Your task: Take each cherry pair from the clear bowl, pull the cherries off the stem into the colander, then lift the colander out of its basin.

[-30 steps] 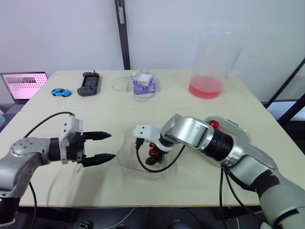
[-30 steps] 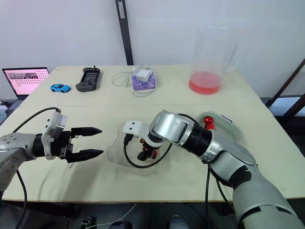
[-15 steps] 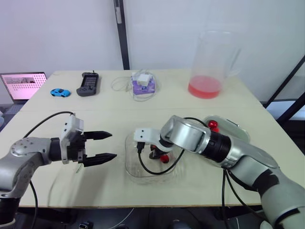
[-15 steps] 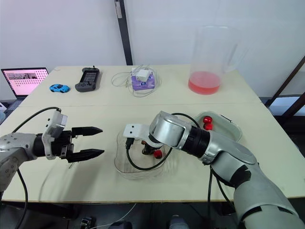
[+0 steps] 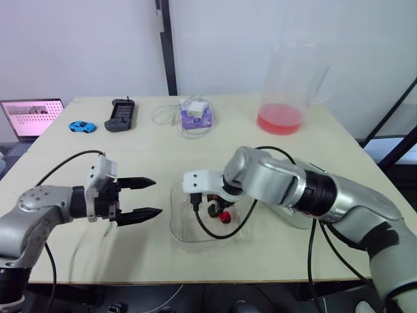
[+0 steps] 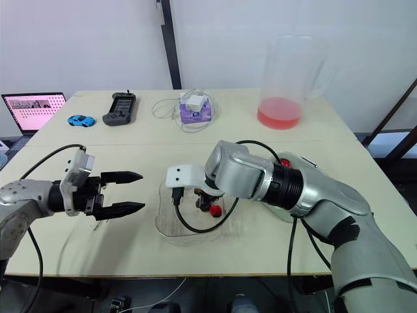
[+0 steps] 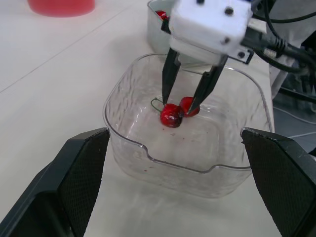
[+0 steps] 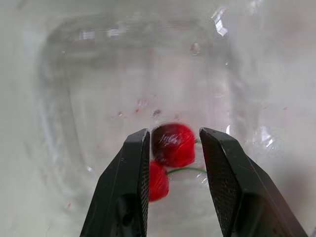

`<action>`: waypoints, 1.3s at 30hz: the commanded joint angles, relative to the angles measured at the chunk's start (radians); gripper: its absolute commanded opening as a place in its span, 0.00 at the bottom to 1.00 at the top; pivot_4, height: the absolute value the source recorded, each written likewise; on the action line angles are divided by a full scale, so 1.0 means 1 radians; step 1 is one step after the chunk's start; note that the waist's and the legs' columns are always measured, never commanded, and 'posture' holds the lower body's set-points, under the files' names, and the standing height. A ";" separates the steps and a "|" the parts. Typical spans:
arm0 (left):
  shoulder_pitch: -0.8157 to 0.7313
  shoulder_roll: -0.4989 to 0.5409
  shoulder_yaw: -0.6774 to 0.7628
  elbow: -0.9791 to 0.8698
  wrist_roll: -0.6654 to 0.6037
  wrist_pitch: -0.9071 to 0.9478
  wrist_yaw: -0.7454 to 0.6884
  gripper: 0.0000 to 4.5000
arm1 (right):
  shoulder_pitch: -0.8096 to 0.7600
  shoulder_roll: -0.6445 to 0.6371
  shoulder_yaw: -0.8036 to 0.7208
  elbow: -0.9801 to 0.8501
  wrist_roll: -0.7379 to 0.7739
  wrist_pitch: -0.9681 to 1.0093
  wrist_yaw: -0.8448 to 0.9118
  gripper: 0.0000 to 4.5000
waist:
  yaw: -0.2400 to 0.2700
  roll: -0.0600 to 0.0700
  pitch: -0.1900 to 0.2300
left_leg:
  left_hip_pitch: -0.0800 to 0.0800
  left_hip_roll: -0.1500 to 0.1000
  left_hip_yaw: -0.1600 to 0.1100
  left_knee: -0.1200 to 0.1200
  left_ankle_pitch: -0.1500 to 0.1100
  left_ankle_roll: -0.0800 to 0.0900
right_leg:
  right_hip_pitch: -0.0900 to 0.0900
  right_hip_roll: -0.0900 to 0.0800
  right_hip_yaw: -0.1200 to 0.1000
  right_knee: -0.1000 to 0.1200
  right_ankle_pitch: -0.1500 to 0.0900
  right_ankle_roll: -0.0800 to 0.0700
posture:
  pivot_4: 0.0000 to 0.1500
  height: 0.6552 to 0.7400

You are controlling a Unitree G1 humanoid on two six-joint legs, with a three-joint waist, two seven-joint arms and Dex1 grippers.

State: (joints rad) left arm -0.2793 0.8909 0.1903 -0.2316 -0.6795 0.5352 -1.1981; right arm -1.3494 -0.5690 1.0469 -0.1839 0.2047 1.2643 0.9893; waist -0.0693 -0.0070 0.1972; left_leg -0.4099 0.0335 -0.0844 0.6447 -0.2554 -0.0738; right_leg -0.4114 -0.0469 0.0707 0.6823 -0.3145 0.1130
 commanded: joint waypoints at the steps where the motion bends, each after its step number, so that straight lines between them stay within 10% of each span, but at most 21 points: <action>1: -0.015 0.002 0.008 -0.003 -0.002 -0.013 -0.008 1.00 | -0.011 -0.011 0.014 -0.004 -0.038 -0.006 0.000 0.37 | 0.000 0.000 0.000 | 0.000 0.000 0.000 0.000 0.000 0.000 | 0.000 0.000 0.000 0.000 0.000 0.000 | 1.00 0.92; 39: -0.051 -0.013 -0.024 -0.003 0.001 -0.005 -0.009 1.00 | 0.078 0.125 -0.089 0.026 -0.085 -0.117 0.021 0.37 | 0.001 0.000 0.000 | 0.000 0.000 0.000 0.000 0.000 0.000 | 0.000 0.000 0.000 0.000 0.000 0.000 | 1.00 0.92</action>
State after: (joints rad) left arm -0.3164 0.8777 0.1675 -0.2284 -0.6765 0.5398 -1.1987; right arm -1.2638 -0.4486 0.9968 -0.1339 0.1270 1.1674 1.0092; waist -0.0686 -0.0071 0.1972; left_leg -0.4099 0.0335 -0.0845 0.6449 -0.2554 -0.0739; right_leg -0.4111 -0.0470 0.0707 0.6823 -0.3145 0.1130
